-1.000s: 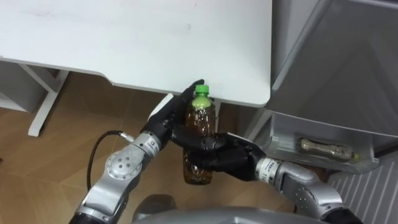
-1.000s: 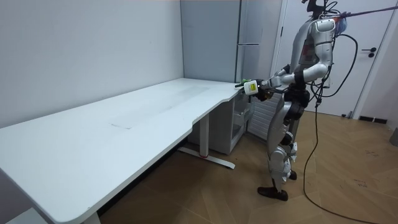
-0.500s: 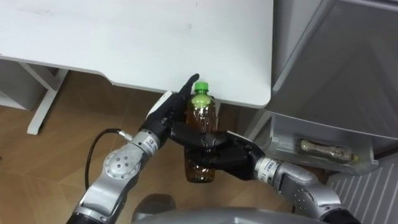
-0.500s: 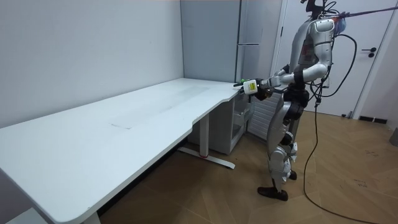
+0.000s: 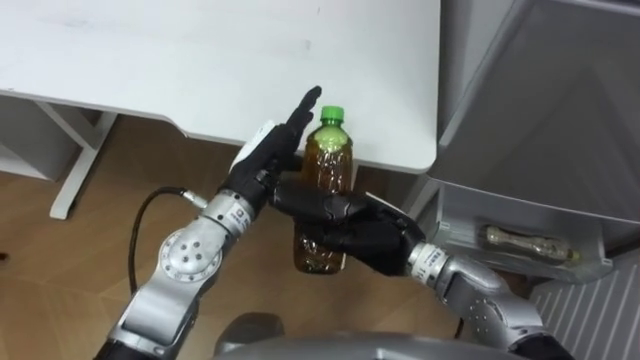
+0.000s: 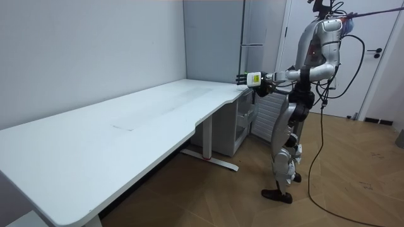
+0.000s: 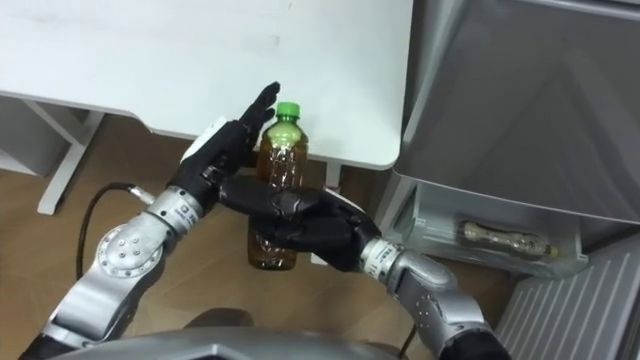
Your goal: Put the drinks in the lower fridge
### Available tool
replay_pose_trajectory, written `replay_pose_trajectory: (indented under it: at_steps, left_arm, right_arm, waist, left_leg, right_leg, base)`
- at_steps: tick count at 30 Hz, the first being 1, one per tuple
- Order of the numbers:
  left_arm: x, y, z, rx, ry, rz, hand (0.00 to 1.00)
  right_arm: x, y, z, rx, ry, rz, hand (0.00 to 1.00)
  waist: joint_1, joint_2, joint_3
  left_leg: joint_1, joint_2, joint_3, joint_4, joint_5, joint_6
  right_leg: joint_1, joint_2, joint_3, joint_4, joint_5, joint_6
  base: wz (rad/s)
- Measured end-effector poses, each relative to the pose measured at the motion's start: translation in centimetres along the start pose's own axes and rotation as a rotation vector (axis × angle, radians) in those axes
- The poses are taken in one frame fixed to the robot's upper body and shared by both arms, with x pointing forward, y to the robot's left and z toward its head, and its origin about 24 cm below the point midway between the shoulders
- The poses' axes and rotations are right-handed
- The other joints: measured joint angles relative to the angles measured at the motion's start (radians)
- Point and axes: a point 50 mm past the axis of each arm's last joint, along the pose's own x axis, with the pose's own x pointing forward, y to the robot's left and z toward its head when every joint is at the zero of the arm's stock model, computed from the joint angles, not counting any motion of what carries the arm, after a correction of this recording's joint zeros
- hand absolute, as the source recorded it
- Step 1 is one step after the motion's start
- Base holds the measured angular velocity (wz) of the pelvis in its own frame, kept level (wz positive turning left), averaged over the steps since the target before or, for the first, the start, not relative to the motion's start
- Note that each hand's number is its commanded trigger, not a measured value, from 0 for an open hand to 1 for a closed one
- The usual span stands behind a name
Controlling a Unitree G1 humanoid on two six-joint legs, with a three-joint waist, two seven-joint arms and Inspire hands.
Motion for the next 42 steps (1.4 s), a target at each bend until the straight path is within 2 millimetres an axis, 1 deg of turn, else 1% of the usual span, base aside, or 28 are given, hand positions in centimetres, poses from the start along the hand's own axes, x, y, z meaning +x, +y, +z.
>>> replay_pose_trajectory:
  at_steps: [2, 4, 5, 6, 9, 10, 12, 13, 14, 15, 16, 17, 18, 19, 20, 22, 23, 25, 28, 30, 32, 36, 39, 42]
  left_arm:
    - [-0.1, 0.4, 1.4, 0.082, -0.052, 0.007, 0.00]
    - [-0.2, 0.6, 2.4, 0.099, -0.103, 0.015, 0.00]
    - [-0.3, 0.8, 2.9, 0.114, -0.134, 0.027, 0.00]
    - [-0.4, 1.0, 3.2, 0.136, -0.162, 0.038, 0.00]
    - [-0.5, 1.4, 3.6, 0.159, -0.205, 0.058, 0.00]
    - [-0.6, 1.6, 3.8, 0.172, -0.226, 0.075, 0.00]
    - [-0.9, 2.3, 4.5, 0.216, -0.276, 0.129, 0.00]
    - [-1.2, 3.0, 5.3, 0.244, -0.326, 0.178, 0.00]
    - [-1.7, 4.2, 6.4, 0.272, -0.391, 0.282, 0.00]
    - [-2.5, 5.9, 7.5, 0.288, -0.453, 0.418, 0.00]
    - [-2.9, 6.8, 8.0, 0.297, -0.480, 0.483, 0.00]
    - [-3.8, 8.0, 8.8, 0.316, -0.528, 0.593, 0.00]
    - [-4.3, 8.6, 9.2, 0.324, -0.549, 0.645, 0.00]
    - [-5.1, 9.4, 9.6, 0.342, -0.578, 0.731, 0.00]
    - [-5.7, 10.0, 9.8, 0.349, -0.598, 0.792, 0.00]
    - [-6.1, 10.5, 9.8, 0.350, -0.606, 0.854, 0.00]
    - [-6.3, 10.7, 9.8, 0.350, -0.610, 0.884, 0.00]
    - [-6.5, 10.9, 9.9, 0.347, -0.621, 0.920, 0.00]
    - [-6.8, 10.9, 10.0, 0.352, -0.641, 0.970, 0.00]
    - [-7.0, 11.1, 10.0, 0.354, -0.646, 0.997, 0.00]
    - [-7.4, 11.6, 10.0, 0.356, -0.651, 1.051, 0.00]
    - [-8.1, 12.2, 10.0, 0.356, -0.657, 1.122, 0.00]
    - [-8.7, 13.0, 9.4, 0.360, -0.631, 1.196, 0.00]
    - [-9.2, 14.0, 7.8, 0.338, -0.565, 1.279, 0.00]
  right_arm:
    - [0.0, 0.1, 0.4, 0.018, -0.047, 0.026, 1.00]
    - [0.0, 0.4, 0.7, 0.034, -0.100, 0.042, 1.00]
    - [-0.1, 0.5, 0.8, 0.036, -0.127, 0.049, 1.00]
    - [0.1, 0.6, 1.0, 0.026, -0.148, 0.054, 1.00]
    - [0.3, 0.8, 1.2, 0.015, -0.183, 0.065, 1.00]
    - [0.3, 0.9, 1.3, 0.006, -0.195, 0.073, 1.00]
    - [0.0, 0.7, 1.3, 0.000, -0.197, 0.066, 1.00]
    - [-0.2, 0.6, 0.9, 0.001, -0.177, 0.050, 1.00]
    - [-0.8, 0.4, 0.2, -0.008, -0.138, 0.030, 1.00]
    - [-1.7, 0.2, -0.7, -0.018, -0.087, 0.004, 1.00]
    - [-2.2, 0.2, -1.2, -0.016, -0.065, -0.007, 1.00]
    - [-3.2, 0.0, -2.2, -0.016, -0.006, -0.033, 1.00]
    - [-3.8, -0.2, -2.5, -0.022, 0.025, -0.048, 1.00]
    - [-4.6, -0.4, -3.2, -0.028, 0.082, -0.073, 1.00]
    - [-5.2, -0.6, -3.6, -0.033, 0.123, -0.088, 1.00]
    - [-5.7, -0.7, -4.0, -0.034, 0.152, -0.098, 1.00]
    - [-5.8, -0.6, -4.0, -0.042, 0.162, -0.097, 1.00]
    - [-5.7, -0.6, -4.1, -0.051, 0.172, -0.094, 1.00]
    - [-5.7, -0.6, -4.1, -0.052, 0.173, -0.095, 1.00]
    - [-5.6, -0.6, -4.0, -0.050, 0.171, -0.094, 1.00]
    - [-5.4, -0.4, -4.0, -0.046, 0.167, -0.087, 1.00]
    - [-5.3, -0.4, -4.1, -0.029, 0.172, -0.088, 1.00]
    - [-5.6, -0.5, -4.1, -0.027, 0.181, -0.100, 1.00]
    - [-5.7, -0.7, -4.1, -0.021, 0.193, -0.122, 1.00]
  waist:
    - [-0.001, 0.006, -0.0011]
    - [0.000, 0.015, -0.0023]
    - [0.000, 0.022, -0.0068]
    - [0.002, 0.028, -0.0092]
    - [0.009, 0.035, -0.0051]
    - [0.015, 0.040, -0.0055]
    - [0.024, 0.042, -0.0062]
    - [0.029, 0.041, -0.0057]
    - [0.034, 0.041, -0.0056]
    - [0.040, 0.041, -0.0057]
    - [0.046, 0.041, -0.0058]
    - [0.052, 0.041, -0.0060]
    - [0.056, 0.040, -0.0055]
    - [0.062, 0.036, -0.0033]
    - [0.072, 0.032, -0.0030]
    - [0.084, 0.024, -0.0036]
    - [0.089, 0.018, -0.0068]
    - [0.097, 0.014, -0.0113]
    - [0.112, 0.012, -0.0106]
    - [0.115, 0.011, -0.0100]
    - [0.121, 0.013, -0.0082]
    - [0.134, 0.012, -0.0071]
    - [0.141, 0.011, -0.0084]
    - [0.143, 0.012, -0.0083]
  left_leg:
    - [-0.001, -0.001, -0.006, 0.000, 0.000, 0.000]
    - [0.001, -0.004, -0.013, -0.001, 0.000, -0.001]
    - [0.004, -0.005, -0.015, -0.003, 0.001, -0.001]
    - [0.014, -0.006, -0.014, -0.008, 0.002, -0.002]
    - [0.039, -0.006, -0.011, -0.025, 0.005, -0.005]
    - [0.044, -0.006, -0.011, -0.028, 0.006, -0.007]
    - [0.045, -0.006, -0.012, -0.032, 0.009, -0.008]
    - [0.046, -0.006, -0.013, -0.031, 0.011, -0.008]
    - [0.046, -0.006, -0.013, -0.032, 0.012, -0.008]
    - [0.049, -0.008, -0.013, -0.035, 0.012, -0.008]
    - [0.051, -0.008, -0.012, -0.038, 0.012, -0.008]
    - [0.056, -0.011, -0.012, -0.046, 0.015, -0.007]
    - [0.058, -0.012, -0.011, -0.053, 0.017, -0.006]
    - [0.067, -0.014, -0.009, -0.062, 0.022, -0.006]
    - [0.071, -0.014, -0.009, -0.064, 0.023, -0.006]
    - [0.074, -0.014, -0.011, -0.068, 0.026, -0.008]
    - [0.074, -0.015, -0.013, -0.068, 0.027, -0.008]
    - [0.075, -0.015, -0.017, -0.065, 0.027, -0.008]
    - [0.074, -0.016, -0.020, -0.059, 0.027, -0.008]
    - [0.071, -0.016, -0.021, -0.053, 0.027, -0.008]
    - [0.069, -0.017, -0.022, -0.051, 0.027, -0.008]
    - [0.069, -0.018, -0.024, -0.050, 0.027, -0.007]
    - [0.073, -0.021, -0.027, -0.052, 0.027, -0.007]
    - [0.080, -0.022, -0.028, -0.058, 0.027, -0.007]
  right_leg:
    - [0.002, 0.000, -0.008, -0.002, 0.001, 0.001]
    - [0.003, 0.000, -0.015, -0.004, 0.001, 0.001]
    - [0.006, -0.001, -0.018, -0.005, 0.001, 0.001]
    - [0.012, -0.001, -0.017, -0.006, 0.001, 0.001]
    - [0.035, -0.001, -0.016, -0.020, 0.001, 0.000]
    - [0.038, 0.000, -0.015, -0.020, 0.001, 0.000]
    - [0.037, 0.000, -0.015, -0.020, 0.001, 0.000]
    - [0.036, 0.000, -0.015, -0.020, 0.001, 0.000]
    - [0.036, 0.000, -0.016, -0.020, 0.001, 0.000]
    - [0.037, -0.001, -0.018, -0.020, 0.001, 0.000]
    - [0.038, -0.002, -0.018, -0.020, 0.001, 0.000]
    - [0.039, -0.005, -0.018, -0.020, 0.000, 0.001]
    - [0.039, -0.006, -0.018, -0.020, 0.000, 0.001]
    - [0.042, -0.009, -0.018, -0.020, 0.000, 0.001]
    - [0.044, -0.009, -0.018, -0.021, 0.000, 0.001]
    - [0.052, -0.007, -0.021, -0.031, 0.000, 0.001]
    - [0.055, -0.006, -0.022, -0.036, 0.000, 0.001]
    - [0.059, -0.005, -0.023, -0.036, 0.000, 0.001]
    - [0.063, -0.005, -0.023, -0.037, 0.000, 0.001]
    - [0.065, -0.004, -0.024, -0.039, -0.001, 0.001]
    - [0.066, -0.004, -0.024, -0.043, -0.001, 0.001]
    - [0.071, -0.004, -0.024, -0.053, -0.001, 0.001]
    - [0.075, -0.004, -0.024, -0.050, 0.000, 0.001]
    - [0.080, -0.005, -0.025, -0.052, 0.000, 0.001]
  base:
    - [0.06]
    - [0.11]
    - [0.06]
    - [0.00]
    - [-0.04]
    - [0.00]
    - [0.00]
    - [0.00]
    - [0.00]
    - [0.00]
    - [0.00]
    - [0.00]
    - [0.00]
    - [0.00]
    - [0.00]
    - [0.02]
    - [0.06]
    - [0.05]
    - [0.01]
    - [0.04]
    - [0.00]
    - [0.01]
    - [0.02]
    - [0.00]
